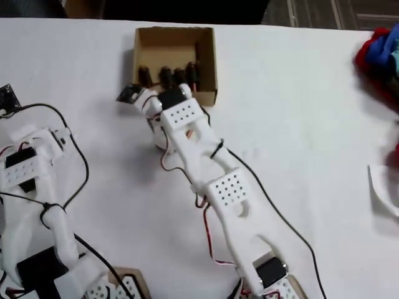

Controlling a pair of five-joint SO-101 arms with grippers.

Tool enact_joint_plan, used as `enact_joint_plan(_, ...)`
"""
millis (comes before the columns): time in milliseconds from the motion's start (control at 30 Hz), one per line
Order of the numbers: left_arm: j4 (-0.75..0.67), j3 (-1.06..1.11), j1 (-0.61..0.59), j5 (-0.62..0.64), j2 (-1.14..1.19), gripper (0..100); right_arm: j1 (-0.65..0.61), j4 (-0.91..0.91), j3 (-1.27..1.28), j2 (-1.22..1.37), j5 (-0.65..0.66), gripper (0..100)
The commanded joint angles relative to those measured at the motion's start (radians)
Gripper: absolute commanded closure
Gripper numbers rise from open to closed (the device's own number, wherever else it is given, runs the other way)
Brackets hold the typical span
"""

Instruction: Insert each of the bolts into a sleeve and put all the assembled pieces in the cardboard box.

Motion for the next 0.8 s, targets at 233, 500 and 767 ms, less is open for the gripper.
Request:
enact_joint_plan(233,0.089,-0.033,0.115,-0.018,-0.005,84,0.062,0.022,0.054,-0.458,-0.222,97.9)
enact_joint_plan(500,0.238,-0.111,0.361,-0.158,-0.005,84,0.265,-0.012,0.526,-0.834,-0.201,97.8)
enact_joint_plan(767,0.496,-0.467,0.658,-0.164,0.137,84,0.458,-0.509,1.418,-1.357,-0.199,97.8)
